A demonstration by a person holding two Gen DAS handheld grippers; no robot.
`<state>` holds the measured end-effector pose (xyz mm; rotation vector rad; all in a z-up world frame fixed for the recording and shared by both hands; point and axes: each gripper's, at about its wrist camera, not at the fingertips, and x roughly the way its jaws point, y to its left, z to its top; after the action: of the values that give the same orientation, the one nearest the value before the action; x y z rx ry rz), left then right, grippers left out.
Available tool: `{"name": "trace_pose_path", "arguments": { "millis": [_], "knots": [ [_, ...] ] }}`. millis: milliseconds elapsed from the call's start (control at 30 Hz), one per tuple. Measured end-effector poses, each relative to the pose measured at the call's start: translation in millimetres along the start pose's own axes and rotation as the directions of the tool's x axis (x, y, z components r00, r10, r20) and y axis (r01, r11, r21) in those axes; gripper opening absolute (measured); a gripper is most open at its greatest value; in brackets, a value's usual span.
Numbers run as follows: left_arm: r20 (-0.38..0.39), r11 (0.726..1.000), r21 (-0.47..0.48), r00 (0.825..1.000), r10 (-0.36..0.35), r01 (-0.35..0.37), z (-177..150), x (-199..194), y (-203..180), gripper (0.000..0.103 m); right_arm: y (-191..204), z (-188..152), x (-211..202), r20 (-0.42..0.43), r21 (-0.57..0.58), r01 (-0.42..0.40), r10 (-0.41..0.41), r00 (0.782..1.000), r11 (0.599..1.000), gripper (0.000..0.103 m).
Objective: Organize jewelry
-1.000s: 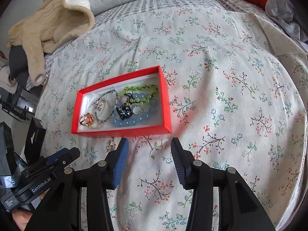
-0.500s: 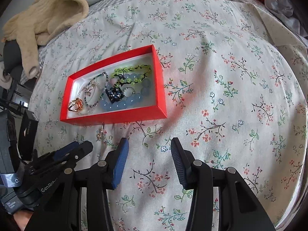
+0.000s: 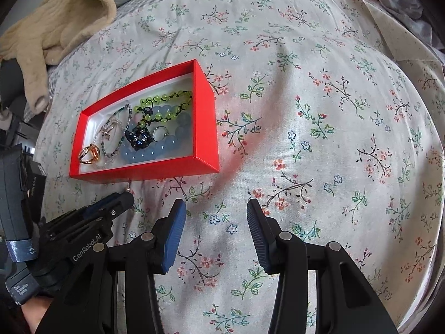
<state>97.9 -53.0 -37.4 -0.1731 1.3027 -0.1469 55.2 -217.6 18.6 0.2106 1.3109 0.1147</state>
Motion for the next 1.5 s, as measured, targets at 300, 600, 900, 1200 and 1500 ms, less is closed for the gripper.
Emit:
{"name": "trace_pose_path", "arguments": {
  "millis": [300,600,900,1200,1500],
  "knots": [
    [-0.001,0.999,0.036,1.000,0.015,-0.015,1.1,-6.3,-5.6,0.002,4.3,0.5,0.7,-0.002,-0.009,-0.004,0.004,1.000,1.000,0.048],
    [0.023,1.000,0.001,1.000,0.005,-0.005,0.1,-19.1,18.5,0.002,27.2,-0.3,7.6,-0.015,-0.028,-0.027,0.026,1.000,0.999,0.048],
    [0.040,0.999,-0.032,0.999,-0.003,0.005,-8.2,-36.7,54.9,0.002,65.1,-1.2,24.5,-0.035,-0.046,-0.087,0.085,0.996,0.995,0.048],
    [0.043,0.998,-0.057,0.999,-0.014,0.016,-18.0,-48.6,83.3,0.002,97.5,0.8,48.2,-0.058,-0.076,-0.083,0.079,0.995,0.994,0.032],
    [0.036,0.998,-0.065,0.999,-0.021,0.024,-19.1,-49.7,90.8,0.002,105.9,5.7,68.4,-0.055,-0.041,-0.071,0.068,0.996,0.997,0.017]
  ]
}}
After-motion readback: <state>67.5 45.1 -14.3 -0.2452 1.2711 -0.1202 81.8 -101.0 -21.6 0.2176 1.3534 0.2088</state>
